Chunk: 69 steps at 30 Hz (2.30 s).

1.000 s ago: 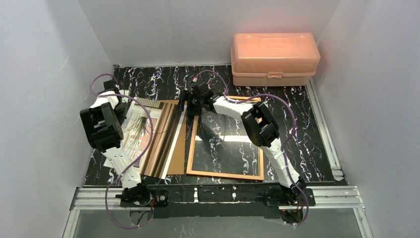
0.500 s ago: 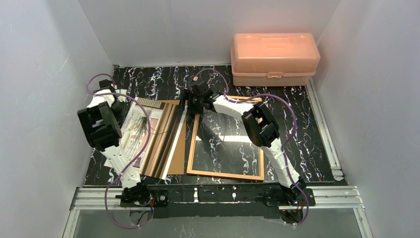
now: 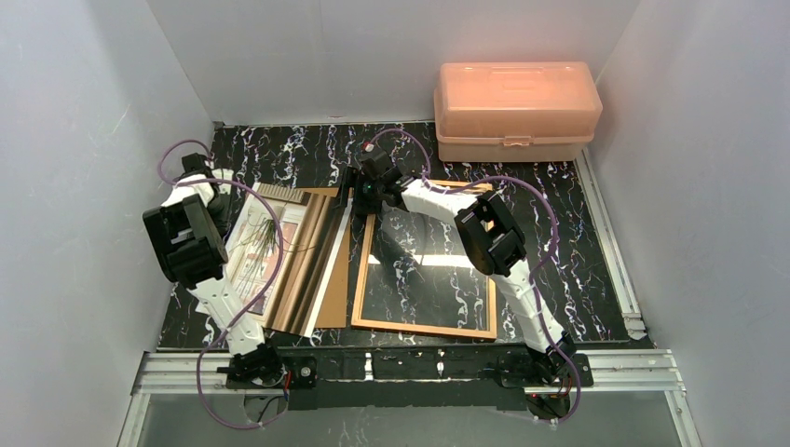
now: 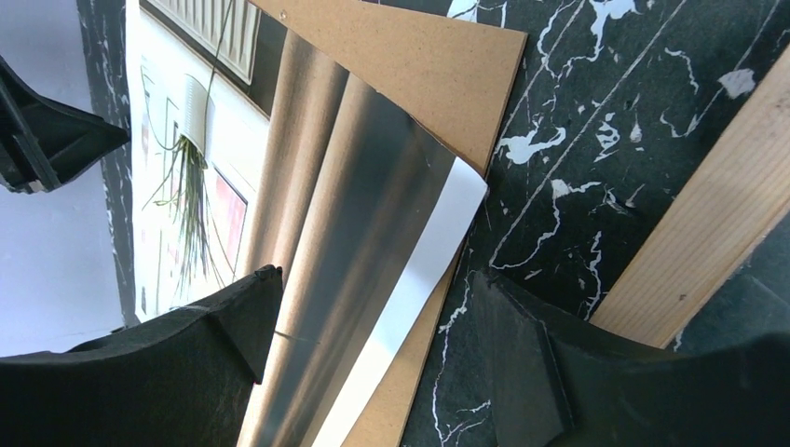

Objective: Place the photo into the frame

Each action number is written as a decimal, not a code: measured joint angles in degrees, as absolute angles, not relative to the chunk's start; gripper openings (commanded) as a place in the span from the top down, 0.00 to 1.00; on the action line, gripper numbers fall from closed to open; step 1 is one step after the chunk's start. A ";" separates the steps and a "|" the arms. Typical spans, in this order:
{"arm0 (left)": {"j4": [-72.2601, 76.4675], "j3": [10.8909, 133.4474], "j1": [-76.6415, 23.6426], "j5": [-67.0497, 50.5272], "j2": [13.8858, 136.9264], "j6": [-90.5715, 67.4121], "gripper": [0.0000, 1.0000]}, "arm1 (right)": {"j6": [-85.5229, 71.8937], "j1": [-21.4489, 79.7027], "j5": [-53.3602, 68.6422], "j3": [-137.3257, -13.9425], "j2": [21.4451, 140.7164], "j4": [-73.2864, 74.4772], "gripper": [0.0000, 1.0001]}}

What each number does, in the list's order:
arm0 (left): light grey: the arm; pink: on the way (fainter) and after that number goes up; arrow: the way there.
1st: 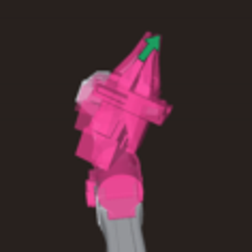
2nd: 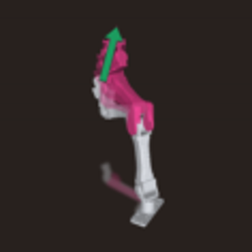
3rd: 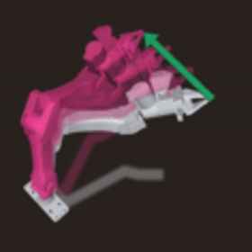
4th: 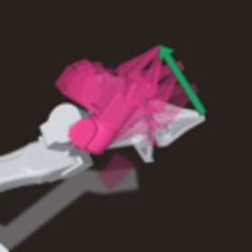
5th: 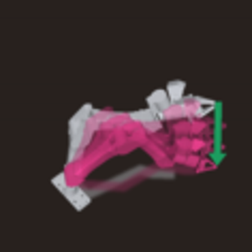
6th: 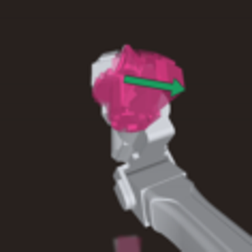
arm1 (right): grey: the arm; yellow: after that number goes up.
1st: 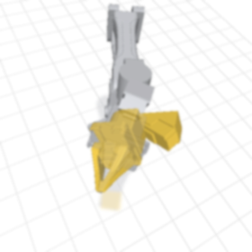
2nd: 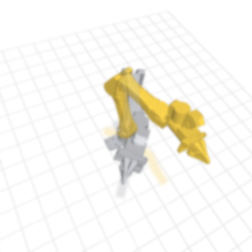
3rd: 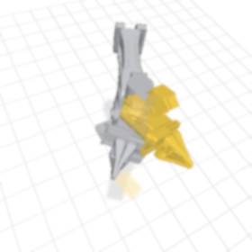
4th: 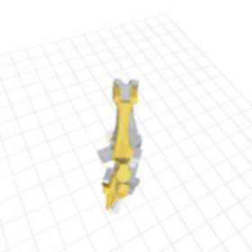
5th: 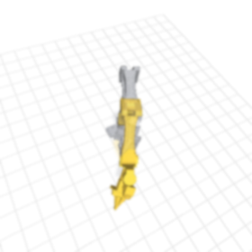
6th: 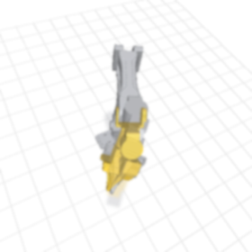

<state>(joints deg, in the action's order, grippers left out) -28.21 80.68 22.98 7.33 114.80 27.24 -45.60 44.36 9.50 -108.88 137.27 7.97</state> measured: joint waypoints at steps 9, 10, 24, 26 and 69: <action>-26.98 79.26 21.08 8.16 114.02 27.05 0.68 | -48.36 44.01 10.52 -105.41 136.22 3.11 0.17; -27.07 79.26 20.67 8.12 113.99 26.96 0.68 | -48.75 43.92 10.68 -105.10 136.14 2.66 0.17; -28.08 79.22 18.02 6.59 113.80 25.82 0.70 | -53.56 42.37 14.09 -98.72 134.06 -5.63 0.18; -28.08 79.22 17.98 6.59 113.80 25.85 0.70 | -53.87 42.24 14.35 -98.65 134.06 -5.98 0.18; -28.38 79.24 17.78 6.31 113.80 26.20 0.74 | -45.12 44.71 7.29 -106.56 132.55 7.73 0.19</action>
